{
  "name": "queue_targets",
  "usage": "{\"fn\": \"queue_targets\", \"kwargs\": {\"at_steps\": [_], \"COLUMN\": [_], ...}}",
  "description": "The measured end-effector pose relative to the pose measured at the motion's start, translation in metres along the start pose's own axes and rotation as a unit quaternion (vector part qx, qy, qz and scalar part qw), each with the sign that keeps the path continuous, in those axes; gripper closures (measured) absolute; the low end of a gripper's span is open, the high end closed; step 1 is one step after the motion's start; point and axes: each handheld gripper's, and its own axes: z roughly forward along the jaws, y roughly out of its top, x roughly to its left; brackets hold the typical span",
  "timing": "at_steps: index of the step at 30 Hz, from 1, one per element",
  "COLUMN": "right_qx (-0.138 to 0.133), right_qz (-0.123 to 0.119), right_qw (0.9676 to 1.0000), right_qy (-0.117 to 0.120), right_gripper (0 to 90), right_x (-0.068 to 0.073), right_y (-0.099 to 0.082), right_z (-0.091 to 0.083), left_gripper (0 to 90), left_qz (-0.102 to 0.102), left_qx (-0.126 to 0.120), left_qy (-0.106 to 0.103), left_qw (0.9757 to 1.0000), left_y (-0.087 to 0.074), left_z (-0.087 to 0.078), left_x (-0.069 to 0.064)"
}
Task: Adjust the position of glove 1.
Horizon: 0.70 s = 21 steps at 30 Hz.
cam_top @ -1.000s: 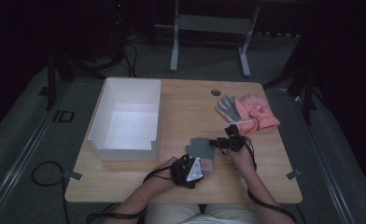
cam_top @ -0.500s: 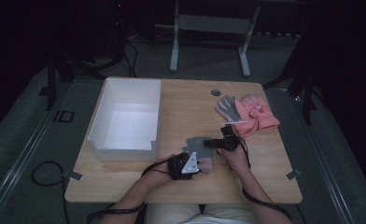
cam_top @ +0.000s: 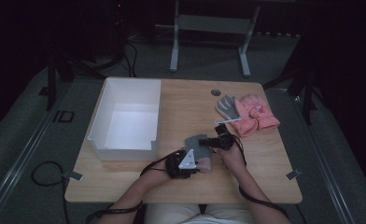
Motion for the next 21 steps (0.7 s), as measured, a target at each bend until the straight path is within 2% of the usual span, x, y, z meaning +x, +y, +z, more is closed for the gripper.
{"fn": "queue_targets", "kwargs": {"at_steps": [3,10,14,21], "right_qx": [-0.002,-0.027,-0.039,-0.065], "right_qz": [-0.011,-0.030,-0.037,-0.056], "right_qw": [0.9999,0.9992,0.9985,0.9964], "right_qy": [0.000,0.004,0.010,0.004], "right_gripper": [73.5,73.7,73.8,73.9], "right_x": [0.005,0.017,0.021,0.030], "right_y": [0.002,0.013,0.020,0.031], "right_z": [-0.005,-0.028,-0.044,-0.069], "left_gripper": [71.6,71.5,71.6,71.5], "left_qz": [0.005,0.006,0.017,0.034], "left_qx": [0.009,0.003,0.007,0.008], "left_qy": [0.002,0.000,0.003,0.013], "left_qw": [0.9999,1.0000,0.9998,0.9993], "left_y": [0.006,0.026,0.041,0.066], "left_z": [-0.004,-0.023,-0.034,-0.051], "left_x": [-0.001,0.007,0.010,0.015]}}
